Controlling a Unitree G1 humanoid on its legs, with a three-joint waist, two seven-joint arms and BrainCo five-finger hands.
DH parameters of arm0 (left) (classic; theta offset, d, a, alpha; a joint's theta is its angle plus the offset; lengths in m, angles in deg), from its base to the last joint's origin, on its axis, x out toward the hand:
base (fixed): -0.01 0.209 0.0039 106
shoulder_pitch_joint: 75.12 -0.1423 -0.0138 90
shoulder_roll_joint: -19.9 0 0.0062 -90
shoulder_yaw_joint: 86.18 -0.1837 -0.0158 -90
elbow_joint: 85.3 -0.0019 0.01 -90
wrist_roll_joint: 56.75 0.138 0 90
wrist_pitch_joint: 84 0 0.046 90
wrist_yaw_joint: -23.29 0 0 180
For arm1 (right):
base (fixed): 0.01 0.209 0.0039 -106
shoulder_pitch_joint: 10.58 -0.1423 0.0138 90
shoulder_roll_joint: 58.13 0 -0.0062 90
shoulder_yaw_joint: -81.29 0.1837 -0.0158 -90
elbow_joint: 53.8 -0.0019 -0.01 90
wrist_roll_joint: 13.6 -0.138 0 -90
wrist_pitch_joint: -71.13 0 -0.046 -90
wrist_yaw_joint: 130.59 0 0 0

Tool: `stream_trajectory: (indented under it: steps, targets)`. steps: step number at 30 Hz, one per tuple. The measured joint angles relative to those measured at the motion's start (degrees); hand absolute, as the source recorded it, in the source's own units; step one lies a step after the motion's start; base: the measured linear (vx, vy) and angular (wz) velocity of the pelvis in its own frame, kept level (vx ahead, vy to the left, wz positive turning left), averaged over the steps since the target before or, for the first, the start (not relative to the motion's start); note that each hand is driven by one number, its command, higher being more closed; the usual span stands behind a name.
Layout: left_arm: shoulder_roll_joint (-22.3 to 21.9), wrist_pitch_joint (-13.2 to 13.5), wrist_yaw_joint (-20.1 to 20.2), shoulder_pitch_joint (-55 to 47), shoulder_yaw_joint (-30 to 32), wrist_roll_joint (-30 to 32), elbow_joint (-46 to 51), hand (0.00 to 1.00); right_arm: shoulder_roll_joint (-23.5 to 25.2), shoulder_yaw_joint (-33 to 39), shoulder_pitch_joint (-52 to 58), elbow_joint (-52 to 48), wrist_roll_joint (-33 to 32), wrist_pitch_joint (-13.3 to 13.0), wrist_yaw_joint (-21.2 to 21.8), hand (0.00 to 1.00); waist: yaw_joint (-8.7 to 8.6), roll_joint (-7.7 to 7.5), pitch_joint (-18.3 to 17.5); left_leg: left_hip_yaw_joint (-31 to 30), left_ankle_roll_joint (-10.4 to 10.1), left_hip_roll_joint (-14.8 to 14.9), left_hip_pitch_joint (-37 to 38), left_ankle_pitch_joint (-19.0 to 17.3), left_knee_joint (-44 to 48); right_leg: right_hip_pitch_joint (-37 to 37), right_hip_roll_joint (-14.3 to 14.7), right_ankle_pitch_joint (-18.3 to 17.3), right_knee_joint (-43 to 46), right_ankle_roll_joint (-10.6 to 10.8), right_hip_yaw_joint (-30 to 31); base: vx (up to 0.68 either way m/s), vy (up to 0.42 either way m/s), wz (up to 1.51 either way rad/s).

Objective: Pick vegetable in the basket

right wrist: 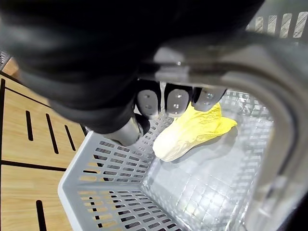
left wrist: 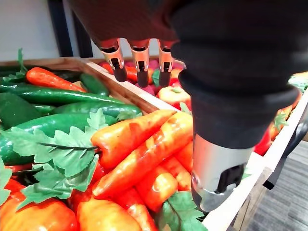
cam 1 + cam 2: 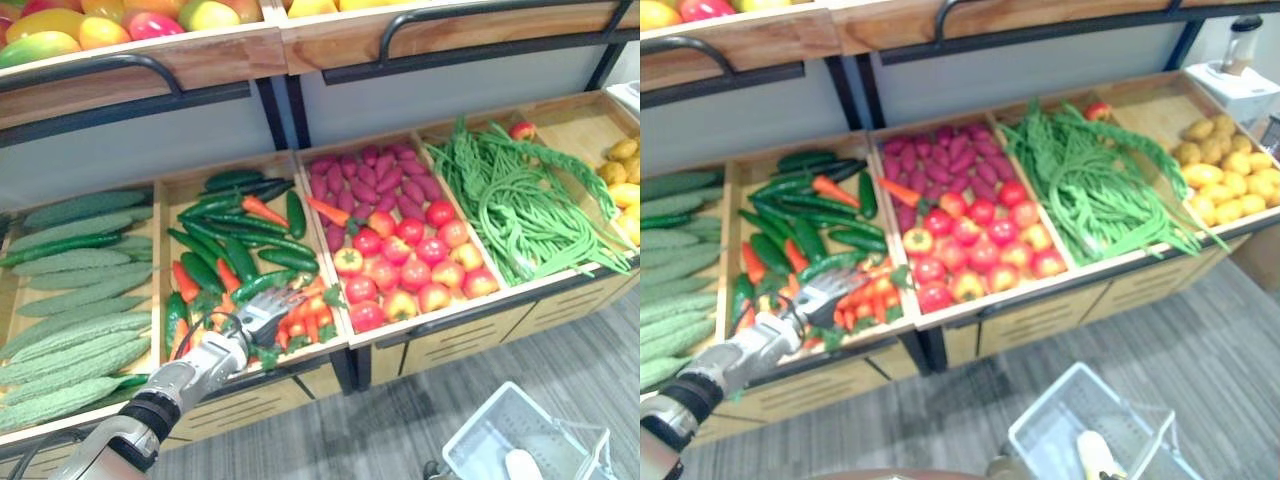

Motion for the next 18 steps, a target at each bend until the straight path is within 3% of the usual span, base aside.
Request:
stream_trajectory:
  steps: [18]
  targets:
    - [-1.1,-0.9,0.1,2.4,1.8,0.0,-4.0,0.00,0.1,0.4,0.2,0.3,0.0,0.0,0.0,1.00,-0.18,-0.27,-0.2,-0.2,0.4,-1.0,0.0,0.3,0.0,1.7,-0.7,1.6,-2.5,0.5,-0.5,0.03,0.002,0.01]
